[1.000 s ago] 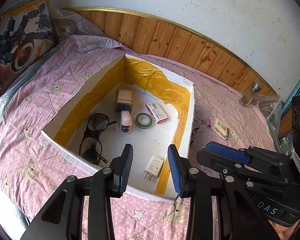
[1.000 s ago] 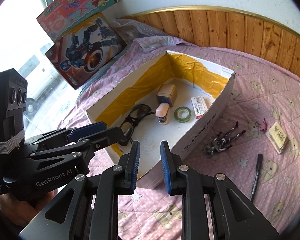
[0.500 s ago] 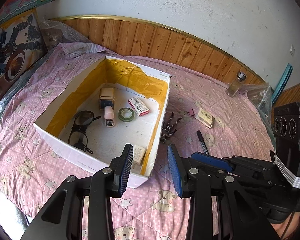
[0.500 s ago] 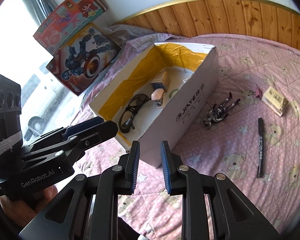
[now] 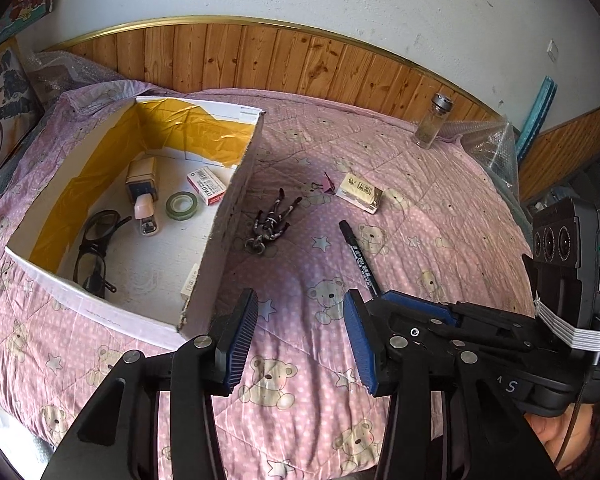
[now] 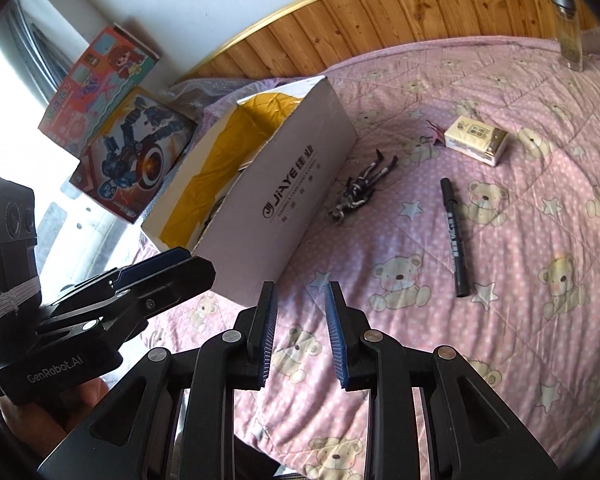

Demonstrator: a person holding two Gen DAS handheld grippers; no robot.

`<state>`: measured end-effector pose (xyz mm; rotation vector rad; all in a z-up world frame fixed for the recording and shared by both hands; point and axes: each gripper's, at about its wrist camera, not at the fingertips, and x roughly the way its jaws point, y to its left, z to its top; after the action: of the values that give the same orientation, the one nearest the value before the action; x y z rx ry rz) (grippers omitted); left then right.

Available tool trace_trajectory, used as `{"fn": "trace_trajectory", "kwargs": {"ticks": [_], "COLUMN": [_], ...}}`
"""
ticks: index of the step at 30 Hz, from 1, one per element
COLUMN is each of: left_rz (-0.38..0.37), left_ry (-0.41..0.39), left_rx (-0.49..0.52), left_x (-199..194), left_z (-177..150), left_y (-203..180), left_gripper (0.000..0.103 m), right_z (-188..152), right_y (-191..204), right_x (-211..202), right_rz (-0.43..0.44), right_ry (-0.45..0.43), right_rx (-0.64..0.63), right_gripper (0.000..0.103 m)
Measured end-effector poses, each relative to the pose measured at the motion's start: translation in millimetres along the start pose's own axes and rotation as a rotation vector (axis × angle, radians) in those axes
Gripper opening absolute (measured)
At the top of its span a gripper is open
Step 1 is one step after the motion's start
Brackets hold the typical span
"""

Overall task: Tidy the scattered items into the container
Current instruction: 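Withdraw both tools from the box toward the robot figure and marker, then close the left tool on the robot figure while the right tool grasps the black marker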

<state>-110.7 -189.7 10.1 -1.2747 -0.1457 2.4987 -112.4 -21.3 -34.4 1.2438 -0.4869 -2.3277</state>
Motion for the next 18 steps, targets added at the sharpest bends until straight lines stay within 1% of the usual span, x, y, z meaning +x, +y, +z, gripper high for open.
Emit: {"fn": "trace_trajectory", "kwargs": {"ticks": [1, 3, 5, 10, 12, 15, 17, 18], "left_rz": [0.001, 0.008, 0.007, 0.026, 0.045, 0.079, 0.118, 0.123], "left_ry": [0.003, 0.010, 0.024, 0.065, 0.077, 0.091, 0.106, 0.114], "left_rx": [0.007, 0.016, 0.014, 0.026, 0.030, 0.032, 0.047, 0.049], "left_x": [4, 14, 27, 64, 81, 110, 131, 141], "left_z": [2, 6, 10, 19, 25, 37, 44, 47], "left_y": [-3, -8, -11, -18, -20, -19, -19, -18], "left_gripper": [0.051, 0.054, 0.054, 0.054, 0.057, 0.057, 0.057, 0.057], "right_z": [-1, -1, -1, 3, 6, 11, 15, 17], "right_y": [-5, -17, -27, -46, -54, -64, -70, -72], "right_x": [-1, -2, -2, 5, 9, 17, 23, 26], "right_rz": [-0.004, -0.015, -0.022, -0.052, -0.061, -0.076, -0.086, -0.094], "right_ry": [-0.001, -0.003, -0.003, 0.005, 0.010, 0.019, 0.026, 0.029], "right_rx": [0.009, 0.026, 0.044, 0.064, 0.069, 0.070, 0.067, 0.062], "right_gripper": [0.028, 0.029, 0.029, 0.034, 0.034, 0.035, 0.035, 0.035]}}
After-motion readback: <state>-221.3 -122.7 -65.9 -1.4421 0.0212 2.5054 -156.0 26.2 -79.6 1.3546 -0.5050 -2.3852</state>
